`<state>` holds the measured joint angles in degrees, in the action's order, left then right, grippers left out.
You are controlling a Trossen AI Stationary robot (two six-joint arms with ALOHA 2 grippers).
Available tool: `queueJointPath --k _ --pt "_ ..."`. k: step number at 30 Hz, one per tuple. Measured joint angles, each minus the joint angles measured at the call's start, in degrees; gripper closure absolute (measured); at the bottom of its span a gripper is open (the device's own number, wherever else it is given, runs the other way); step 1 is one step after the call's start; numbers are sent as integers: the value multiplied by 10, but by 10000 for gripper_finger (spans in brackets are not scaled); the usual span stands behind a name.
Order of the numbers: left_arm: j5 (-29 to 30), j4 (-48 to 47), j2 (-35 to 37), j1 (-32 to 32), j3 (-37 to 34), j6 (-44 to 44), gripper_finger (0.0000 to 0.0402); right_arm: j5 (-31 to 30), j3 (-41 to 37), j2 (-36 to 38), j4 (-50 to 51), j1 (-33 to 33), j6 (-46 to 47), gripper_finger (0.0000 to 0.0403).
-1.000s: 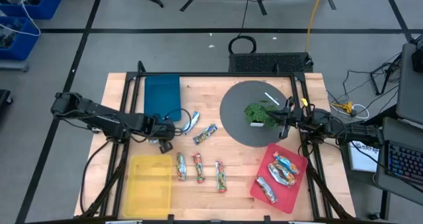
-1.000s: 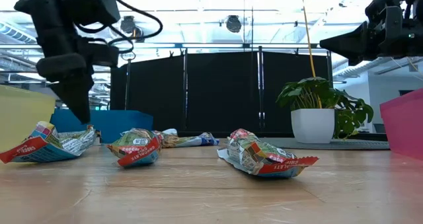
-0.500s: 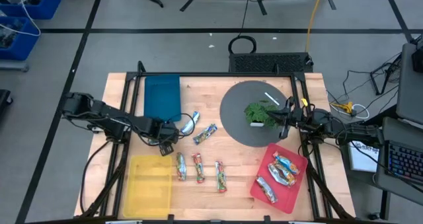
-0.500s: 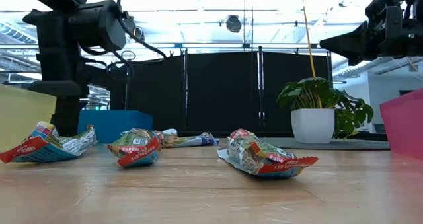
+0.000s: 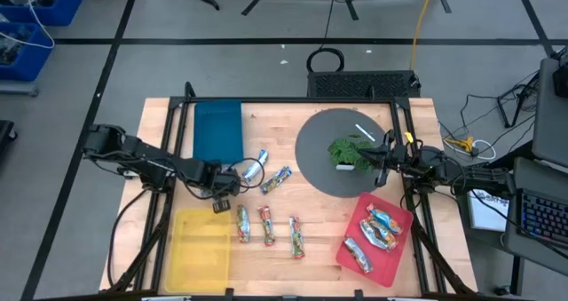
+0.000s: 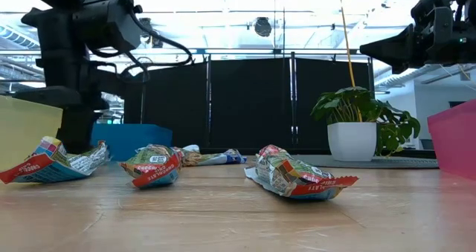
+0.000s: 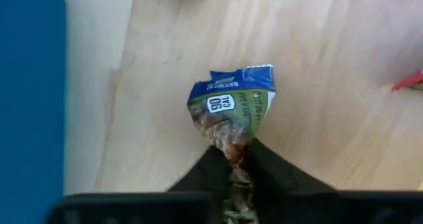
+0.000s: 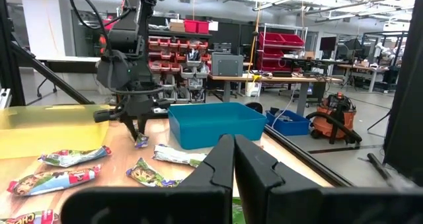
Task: Pick and place Granola Bars by type
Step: Put the blue granola bar into the blue bin
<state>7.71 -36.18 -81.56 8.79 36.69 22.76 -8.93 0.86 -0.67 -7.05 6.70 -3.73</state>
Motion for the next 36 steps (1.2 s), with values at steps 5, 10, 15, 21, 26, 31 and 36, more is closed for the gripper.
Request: queueJointPath --k 5,10,15,21,26,31,36 --pt "28 4 2 9 9 -27 379 0 0 0 0 0 0 396" --pt "87 -5 15 27 70 -90 383 0 0 0 0 0 0 396" --pt "193 -17 66 25 132 -176 385 0 0 0 0 0 0 396" --pt "308 -40 201 -72 114 -170 386 0 0 0 -2 0 0 396" --pt "256 -5 285 -251 67 -101 387 0 0 0 0 0 0 396" --pt "70 24 272 -437 52 -46 387 0 0 0 -2 0 0 396" --pt "-44 83 185 -533 47 -58 387 0 0 0 -4 0 0 396"
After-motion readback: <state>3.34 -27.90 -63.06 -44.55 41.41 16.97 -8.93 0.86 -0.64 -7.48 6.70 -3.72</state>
